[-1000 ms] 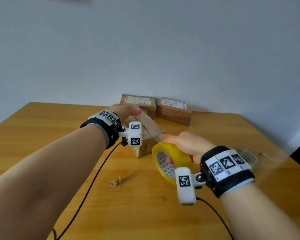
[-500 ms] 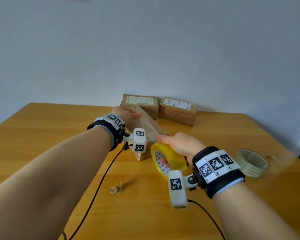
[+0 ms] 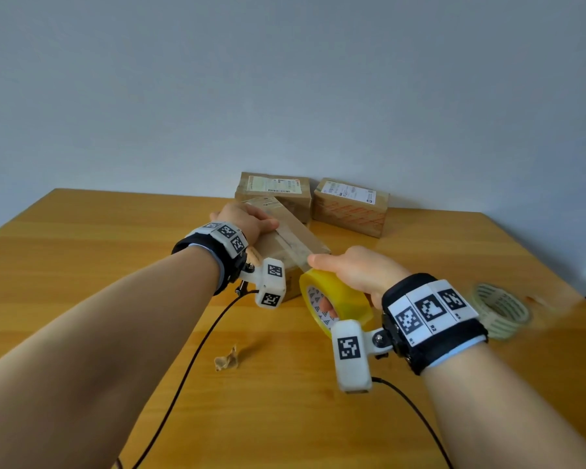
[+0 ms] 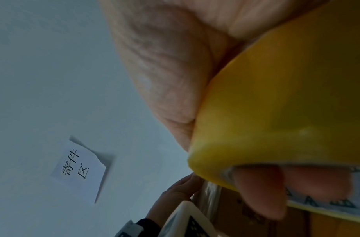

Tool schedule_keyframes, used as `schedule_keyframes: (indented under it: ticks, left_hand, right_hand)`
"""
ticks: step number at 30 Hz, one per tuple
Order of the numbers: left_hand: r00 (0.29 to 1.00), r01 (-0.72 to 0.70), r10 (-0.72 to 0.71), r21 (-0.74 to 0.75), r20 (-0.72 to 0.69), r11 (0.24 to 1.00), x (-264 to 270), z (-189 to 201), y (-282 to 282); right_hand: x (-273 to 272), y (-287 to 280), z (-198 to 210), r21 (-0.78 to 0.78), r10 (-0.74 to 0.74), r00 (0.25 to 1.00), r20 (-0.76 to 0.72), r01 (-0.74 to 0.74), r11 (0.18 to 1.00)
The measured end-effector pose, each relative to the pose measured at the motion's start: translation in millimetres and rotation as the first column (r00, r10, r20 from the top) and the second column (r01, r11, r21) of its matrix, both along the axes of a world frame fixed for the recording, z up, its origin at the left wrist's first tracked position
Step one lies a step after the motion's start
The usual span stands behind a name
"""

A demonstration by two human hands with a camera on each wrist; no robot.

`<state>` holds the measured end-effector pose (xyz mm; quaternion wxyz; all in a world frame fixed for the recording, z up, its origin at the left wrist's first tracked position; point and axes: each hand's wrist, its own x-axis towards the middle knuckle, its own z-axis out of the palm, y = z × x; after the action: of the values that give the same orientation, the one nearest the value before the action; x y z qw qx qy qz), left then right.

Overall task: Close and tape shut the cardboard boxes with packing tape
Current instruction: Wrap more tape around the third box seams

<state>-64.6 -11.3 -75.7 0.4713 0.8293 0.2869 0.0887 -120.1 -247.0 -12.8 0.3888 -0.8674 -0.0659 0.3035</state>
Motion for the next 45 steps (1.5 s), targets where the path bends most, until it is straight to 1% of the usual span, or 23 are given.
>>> schedule_keyframes:
  ticks: [2, 7, 10, 12, 14, 15, 17, 18, 20, 22, 23, 24, 25, 27, 28, 30, 33, 35, 38, 40, 42, 44, 45]
  left_hand:
    - [1.000, 0.014, -0.014, 0.034, 0.006, 0.999, -6.4, 5.2, -6.4]
    - [0.999, 0.032, -0.036, 0.186, 0.020, 0.982, -15.4, 14.4, -7.8]
    - [1.000, 0.017, -0.017, 0.149, -0.001, 0.989, -15.4, 24.9, -1.9]
    - [0.999, 0.032, -0.035, 0.133, 0.016, 0.991, -17.1, 30.9, 0.0]
    - [0.994, 0.090, -0.099, 0.202, 0.038, 0.975, -21.3, 38.5, -1.0]
    - [0.985, 0.152, -0.169, 0.271, 0.039, 0.951, -23.8, 42.0, -2.9]
    - [0.933, 0.335, -0.359, 0.403, -0.018, 0.852, -32.1, 51.4, -12.7]
    - [0.890, 0.439, -0.448, 0.433, -0.087, 0.788, -37.5, 55.7, -18.8]
    - [0.760, 0.647, -0.595, 0.381, -0.262, 0.660, -47.3, 59.1, -31.1]
    - [0.619, 0.785, -0.668, 0.355, -0.413, 0.507, -53.4, 54.8, -41.7]
    - [0.576, 0.816, -0.657, 0.389, -0.486, 0.427, -54.6, 51.3, -45.9]
    - [0.558, 0.827, -0.616, 0.430, -0.555, 0.362, -56.8, 47.8, -49.6]
    - [0.560, 0.825, -0.568, 0.471, -0.603, 0.314, -58.9, 44.7, -52.2]
    - [0.576, 0.808, -0.523, 0.538, -0.628, 0.243, -61.2, 37.2, -54.2]
    - [0.585, 0.797, -0.519, 0.559, -0.623, 0.229, -61.9, 32.9, -53.5]
    - [0.600, 0.786, -0.513, 0.572, -0.613, 0.236, -64.5, 27.8, -53.6]
    - [0.630, 0.769, -0.510, 0.561, -0.586, 0.306, -67.0, 21.9, -53.7]
    - [0.633, 0.767, -0.553, 0.538, -0.543, 0.350, -69.0, 20.3, -54.6]
    - [0.634, 0.761, -0.593, 0.533, -0.496, 0.368, -72.0, 25.8, -52.1]
    - [0.641, 0.751, -0.620, 0.537, -0.453, 0.385, -73.9, 40.5, -47.3]
    - [0.648, 0.731, -0.664, 0.548, -0.373, 0.406, -76.9, 63.2, -43.0]
    - [0.651, 0.722, -0.698, 0.529, -0.300, 0.446, -80.1, 86.4, -38.7]
    - [0.660, 0.723, -0.692, 0.498, -0.294, 0.478, -81.7, 97.5, -36.9]
  right_hand:
    - [-0.8, 0.1, 1.2, 0.000, 0.005, 1.000, 0.004, -0.005, 1.000]
    - [-1.3, 0.1, 0.6, 0.020, -0.007, 1.000, -0.003, 0.007, 1.000]
    - [-0.8, 0.4, 0.9, 0.037, -0.016, 1.000, -0.021, 0.017, 0.999]
    - [-0.2, 0.9, 1.1, 0.037, -0.018, 0.999, -0.026, 0.019, 0.999]
    - [-0.4, 1.1, 1.5, 0.034, -0.014, 1.000, -0.020, 0.015, 0.999]
    - [-0.8, 1.0, 1.7, 0.037, -0.015, 1.000, -0.017, 0.016, 0.999]
    - [-1.8, 0.8, 2.1, 0.047, -0.016, 1.000, -0.019, 0.017, 0.999]
    - [-3.3, 0.6, 2.6, 0.050, -0.015, 1.000, -0.019, 0.015, 0.999]
    - [-5.3, 0.8, 3.2, 0.054, -0.008, 1.000, -0.009, 0.008, 0.999]
    - [-6.7, -0.5, 4.0, 0.052, -0.019, 1.000, 0.011, 0.018, 0.998]
    - [-8.1, -1.8, 4.9, 0.048, -0.026, 1.000, 0.018, 0.025, 0.999]
    - [-8.5, -2.6, 4.6, 0.053, -0.031, 0.999, 0.019, 0.030, 0.998]
    - [-10.2, -3.3, 4.8, 0.063, -0.030, 0.999, 0.018, 0.029, 0.998]
    - [-11.5, -3.3, 3.6, 0.076, -0.020, 1.000, 0.013, 0.019, 0.997]
    - [-12.2, -3.0, 2.9, 0.071, -0.014, 1.000, 0.026, 0.013, 0.997]
    - [-13.3, -0.6, 2.1, 0.078, -0.011, 1.000, 0.024, 0.009, 0.997]
    - [-17.4, 4.2, -0.8, 0.144, -0.002, 0.999, -0.047, 0.009, 0.989]
    - [-17.6, 5.0, -3.9, 0.161, 0.000, 0.998, -0.065, 0.010, 0.987]
    - [-16.7, 1.9, -4.6, 0.184, 0.019, 0.999, -0.035, -0.012, 0.983]
    - [-17.4, -2.3, -2.0, 0.208, 0.016, 0.999, 0.036, -0.023, 0.978]
    - [-17.1, -5.7, 5.2, 0.308, -0.009, 0.997, 0.079, -0.016, 0.951]
    - [-19.0, -6.6, 19.6, 0.466, -0.001, 0.994, 0.113, -0.052, 0.883]
    - [-19.7, -6.8, 28.8, 0.531, -0.010, 0.992, 0.128, -0.060, 0.845]
